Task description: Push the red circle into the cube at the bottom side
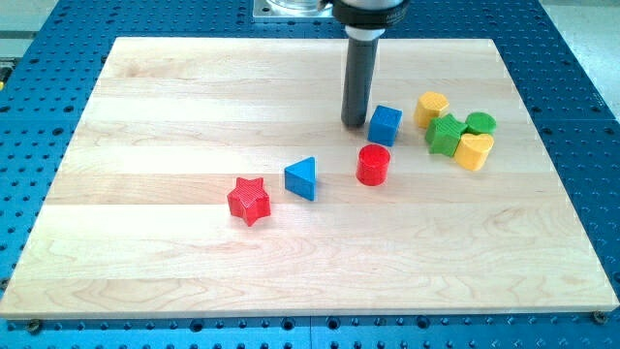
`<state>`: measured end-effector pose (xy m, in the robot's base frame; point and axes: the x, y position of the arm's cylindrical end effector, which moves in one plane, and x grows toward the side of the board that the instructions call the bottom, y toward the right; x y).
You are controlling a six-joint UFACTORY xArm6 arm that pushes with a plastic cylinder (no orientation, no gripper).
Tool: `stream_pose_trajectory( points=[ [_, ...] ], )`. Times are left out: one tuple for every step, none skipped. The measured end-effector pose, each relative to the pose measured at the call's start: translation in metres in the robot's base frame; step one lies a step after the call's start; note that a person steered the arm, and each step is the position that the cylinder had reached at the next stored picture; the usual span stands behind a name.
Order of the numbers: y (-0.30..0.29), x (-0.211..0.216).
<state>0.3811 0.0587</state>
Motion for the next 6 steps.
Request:
stream_pose_trajectory(
  points=[
    [0.056, 0.012],
    [0.007, 0.025],
    [-0.052, 0.056],
    [-0.006, 0.09],
    [0.046, 0.088],
    [0.031, 0.089]
  ],
)
